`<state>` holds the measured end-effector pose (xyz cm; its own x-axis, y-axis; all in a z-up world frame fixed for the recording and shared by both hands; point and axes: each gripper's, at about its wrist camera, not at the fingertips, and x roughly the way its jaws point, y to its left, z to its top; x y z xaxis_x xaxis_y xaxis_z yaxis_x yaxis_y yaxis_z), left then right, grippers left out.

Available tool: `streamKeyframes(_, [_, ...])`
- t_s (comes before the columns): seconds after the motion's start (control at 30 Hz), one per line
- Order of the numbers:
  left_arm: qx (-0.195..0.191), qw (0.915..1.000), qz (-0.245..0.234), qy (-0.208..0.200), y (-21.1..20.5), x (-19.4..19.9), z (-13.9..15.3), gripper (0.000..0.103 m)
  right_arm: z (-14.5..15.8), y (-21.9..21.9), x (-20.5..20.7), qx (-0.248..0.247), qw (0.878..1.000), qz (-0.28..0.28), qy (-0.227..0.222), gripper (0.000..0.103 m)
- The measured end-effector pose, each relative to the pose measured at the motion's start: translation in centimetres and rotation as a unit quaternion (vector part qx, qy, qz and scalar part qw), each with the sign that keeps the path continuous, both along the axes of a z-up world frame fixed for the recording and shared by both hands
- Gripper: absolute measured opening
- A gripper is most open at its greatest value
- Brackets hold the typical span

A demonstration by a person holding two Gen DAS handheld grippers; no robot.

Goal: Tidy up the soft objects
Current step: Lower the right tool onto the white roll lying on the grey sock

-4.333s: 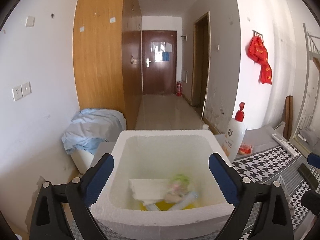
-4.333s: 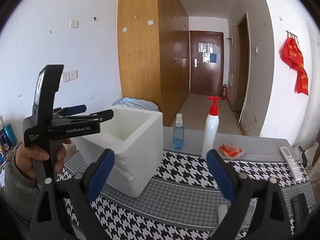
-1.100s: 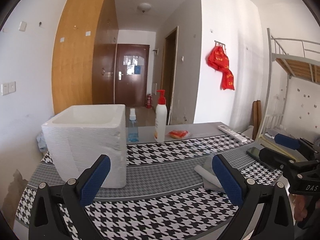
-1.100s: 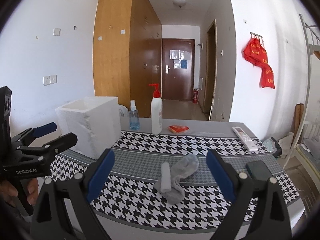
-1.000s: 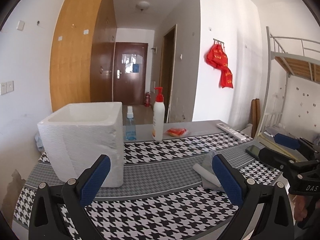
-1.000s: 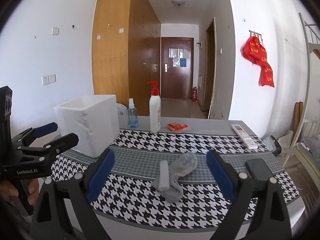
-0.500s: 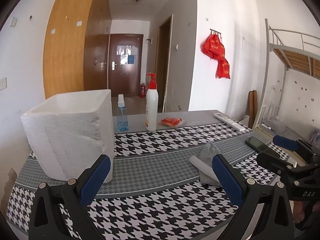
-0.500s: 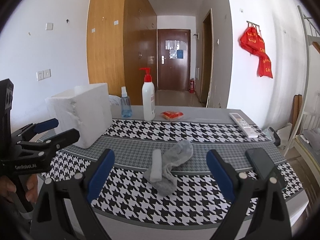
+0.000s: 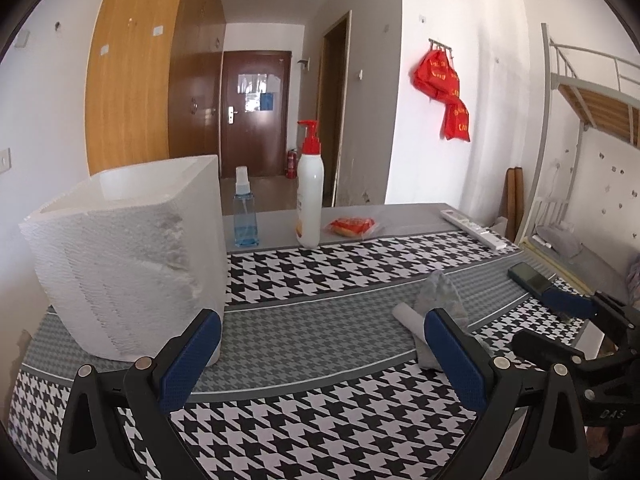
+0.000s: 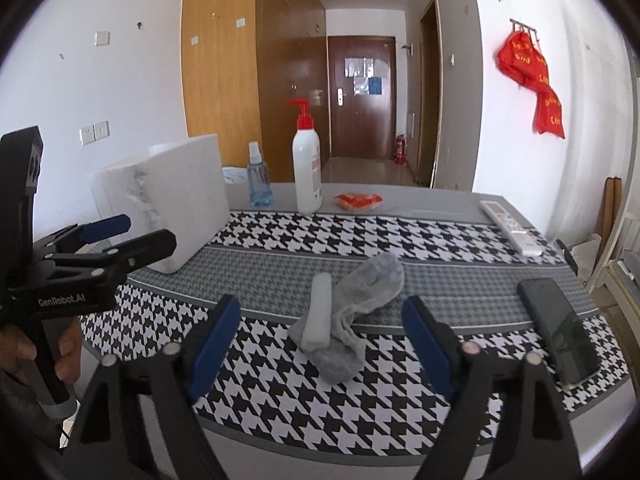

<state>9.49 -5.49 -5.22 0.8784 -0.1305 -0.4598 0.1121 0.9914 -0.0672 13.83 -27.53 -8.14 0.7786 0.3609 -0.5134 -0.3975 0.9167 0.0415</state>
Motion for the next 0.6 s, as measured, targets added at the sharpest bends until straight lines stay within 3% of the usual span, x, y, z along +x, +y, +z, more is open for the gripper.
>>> streamKeyframes(0.6, [0.017,0.9994,0.002,0.03,0.3,2.3,-1.1,0.102,-2.0,2.3,4.6,-0.02,0.998,0.028,0.052,0.067])
